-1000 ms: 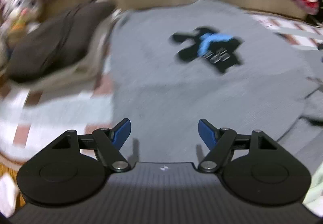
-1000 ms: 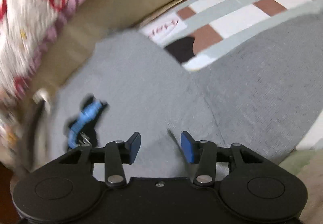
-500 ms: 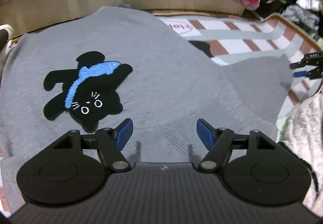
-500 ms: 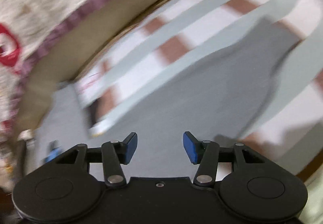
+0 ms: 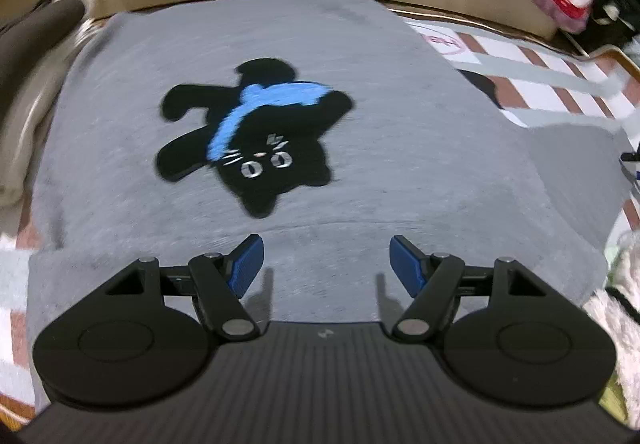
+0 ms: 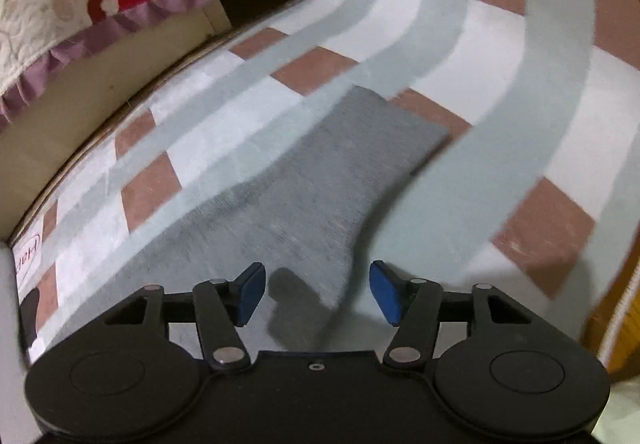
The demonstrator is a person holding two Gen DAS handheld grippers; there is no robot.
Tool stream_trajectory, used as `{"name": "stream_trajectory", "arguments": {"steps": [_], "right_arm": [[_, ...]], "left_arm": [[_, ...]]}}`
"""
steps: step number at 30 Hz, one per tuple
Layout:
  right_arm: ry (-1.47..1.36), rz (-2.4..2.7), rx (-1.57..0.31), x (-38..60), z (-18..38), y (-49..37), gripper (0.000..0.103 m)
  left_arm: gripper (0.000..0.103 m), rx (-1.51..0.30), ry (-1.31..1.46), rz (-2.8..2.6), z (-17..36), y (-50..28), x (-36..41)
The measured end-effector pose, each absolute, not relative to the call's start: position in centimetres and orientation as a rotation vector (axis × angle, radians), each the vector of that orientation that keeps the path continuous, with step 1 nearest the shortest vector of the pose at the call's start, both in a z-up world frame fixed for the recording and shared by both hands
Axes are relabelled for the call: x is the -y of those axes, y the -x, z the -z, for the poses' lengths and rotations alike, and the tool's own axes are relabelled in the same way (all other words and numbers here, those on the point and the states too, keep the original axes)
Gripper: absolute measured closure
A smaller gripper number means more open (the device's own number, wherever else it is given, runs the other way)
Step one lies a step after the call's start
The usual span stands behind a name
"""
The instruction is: Fold clothes
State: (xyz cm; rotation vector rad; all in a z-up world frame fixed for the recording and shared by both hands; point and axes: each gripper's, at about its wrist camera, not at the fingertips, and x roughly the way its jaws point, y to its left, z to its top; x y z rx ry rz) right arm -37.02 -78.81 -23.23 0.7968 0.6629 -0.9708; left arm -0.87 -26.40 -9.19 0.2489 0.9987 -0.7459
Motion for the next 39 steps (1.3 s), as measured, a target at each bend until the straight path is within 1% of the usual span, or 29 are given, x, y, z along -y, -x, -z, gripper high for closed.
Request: {"name": "stream_trajectory", "arguments": {"steps": [1, 2, 4, 5, 7, 15, 17, 22, 25, 27, 29, 30, 32, 33, 35, 37, 38, 39], "right_arm": [[-0.76, 0.952, -0.642, 78.6, 23.4, 36.5, 0.038], [-0.721, 0.934, -0.617, 78.3, 23.6, 36.0, 0.043], [-0.655, 0.912, -0.564, 77.4, 24.1, 35.5, 0.065], [-0.652, 0.918, -0.548, 77.1, 24.2, 35.4, 0.086], [-0.654, 0.877, -0.513, 76.3, 22.7, 34.7, 0.095], [-0.671, 0.64, -0.37, 73.1, 14.3, 30.8, 0.095], [-0.645, 0.551, -0.349, 71.0, 11.8, 28.8, 0.095], [-0.613, 0.253, -0.307, 60.7, 6.8, 22.2, 0.095], [-0.577, 0.046, -0.288, 53.0, 4.7, 18.4, 0.095], [-0.539, -0.065, -0.309, 48.0, 5.0, 16.4, 0.095], [-0.513, -0.15, -0.394, 43.1, 7.0, 14.1, 0.095], [-0.5, -0.193, -0.437, 40.6, 8.0, 13.0, 0.091], [-0.461, -0.243, -0.561, 36.3, 10.9, 11.4, 0.088], [-0.446, -0.26, -0.627, 34.9, 12.2, 11.1, 0.082], [-0.429, -0.306, -0.734, 33.7, 13.6, 11.1, 0.082], [-0.405, -0.339, -0.818, 32.9, 14.4, 11.2, 0.069], [-0.385, -0.322, -0.825, 33.4, 14.0, 11.3, 0.053], [-0.37, -0.291, -0.831, 34.3, 13.5, 11.3, 0.045]], "left_arm": [[0.034, -1.004, -0.246, 0.725, 9.3, 0.6, 26.1], [0.034, -1.011, -0.251, 0.706, 9.4, 0.5, 25.8], [0.034, -1.022, -0.257, 0.667, 9.6, 0.3, 25.1], [0.034, -1.021, -0.254, 0.654, 9.5, 0.2, 24.8], [0.034, -1.014, -0.24, 0.64, 9.2, 0.1, 23.9], [0.034, -1.047, -0.196, 0.595, 9.9, -0.1, 21.0], [0.034, -1.048, -0.174, 0.586, 9.9, -0.1, 20.1], [0.034, -1.03, -0.117, 0.539, 9.2, -0.4, 17.3], [0.034, -1.022, -0.084, 0.499, 8.7, -0.9, 15.3], [0.034, -1.028, -0.059, 0.482, 8.8, -1.3, 14.2], [0.034, -1.026, -0.032, 0.494, 8.9, -1.3, 13.4], [0.034, -1.024, -0.018, 0.5, 8.9, -1.3, 13.0], [0.034, -1.021, 0.009, 0.513, 9.1, -1.2, 12.2], [0.034, -1.02, 0.023, 0.519, 9.1, -1.2, 11.8], [0.033, -1.017, 0.05, 0.531, 9.2, -1.1, 11.0], [0.033, -1.014, 0.077, 0.543, 9.3, -1.1, 10.2], [0.032, -1.012, 0.091, 0.549, 9.4, -1.1, 9.8], [0.032, -1.008, 0.101, 0.566, 9.4, -1.0, 9.7]]}}
